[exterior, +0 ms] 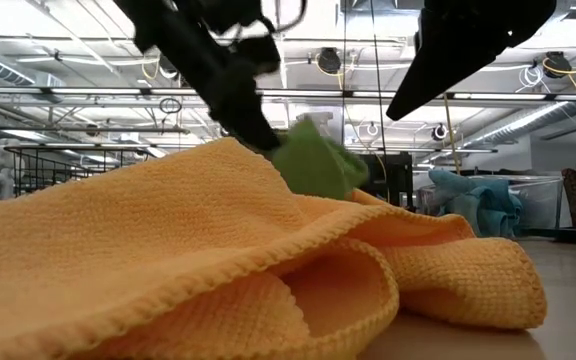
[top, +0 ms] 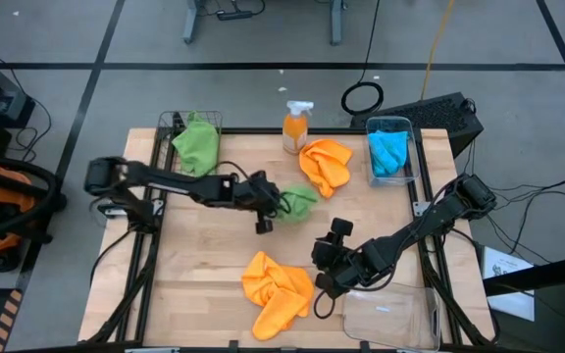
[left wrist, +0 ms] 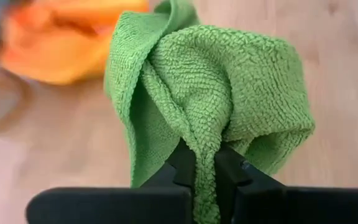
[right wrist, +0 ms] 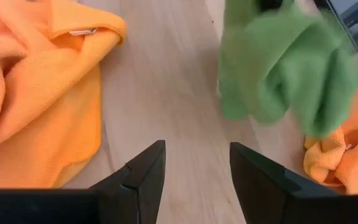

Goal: Sort microfiber towel by color & place in baskets
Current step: Put the green microfiber towel into the wire basket

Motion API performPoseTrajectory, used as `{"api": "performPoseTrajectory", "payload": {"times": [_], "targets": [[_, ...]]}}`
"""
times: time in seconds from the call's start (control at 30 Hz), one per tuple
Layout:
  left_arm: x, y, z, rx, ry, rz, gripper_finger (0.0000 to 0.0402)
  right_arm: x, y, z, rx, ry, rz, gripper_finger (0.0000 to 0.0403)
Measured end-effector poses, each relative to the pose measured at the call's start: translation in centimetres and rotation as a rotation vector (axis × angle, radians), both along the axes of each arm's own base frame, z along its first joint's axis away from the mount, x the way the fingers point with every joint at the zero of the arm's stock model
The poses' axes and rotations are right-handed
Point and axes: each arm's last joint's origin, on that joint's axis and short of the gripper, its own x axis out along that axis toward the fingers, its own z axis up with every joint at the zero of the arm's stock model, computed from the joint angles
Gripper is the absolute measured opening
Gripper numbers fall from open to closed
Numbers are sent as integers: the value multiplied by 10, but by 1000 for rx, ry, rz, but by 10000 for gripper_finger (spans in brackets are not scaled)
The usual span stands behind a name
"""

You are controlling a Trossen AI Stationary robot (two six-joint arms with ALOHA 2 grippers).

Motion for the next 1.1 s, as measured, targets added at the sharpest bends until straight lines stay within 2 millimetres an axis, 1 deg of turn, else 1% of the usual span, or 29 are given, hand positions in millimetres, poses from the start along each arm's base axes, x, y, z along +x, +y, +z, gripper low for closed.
{"api": "performPoseTrajectory", "payload": {"times": [0.23,0.3,0.43,0.53,0.63,0.83,0.93,1.1], "targets": [[-51,-7,50,75,39,51,20,0,0,1,-16,-15,-9,169],[-64,-8,65,90,9,80,19,1,0,1,-17,-19,-9,169],[-94,-9,86,100,-80,97,19,1,-1,1,-37,-32,-12,169],[-117,-8,95,125,-133,139,18,2,-1,2,-66,-52,-20,169],[-139,-5,104,174,-150,230,18,3,-1,3,-79,-64,-15,169],[-172,1,122,218,-244,325,18,4,0,4,-84,-70,0,169],[-188,5,126,258,-258,401,18,5,0,4,-83,-71,1,169],[-211,13,128,309,-241,538,18,5,0,4,-85,-71,2,169]]}}
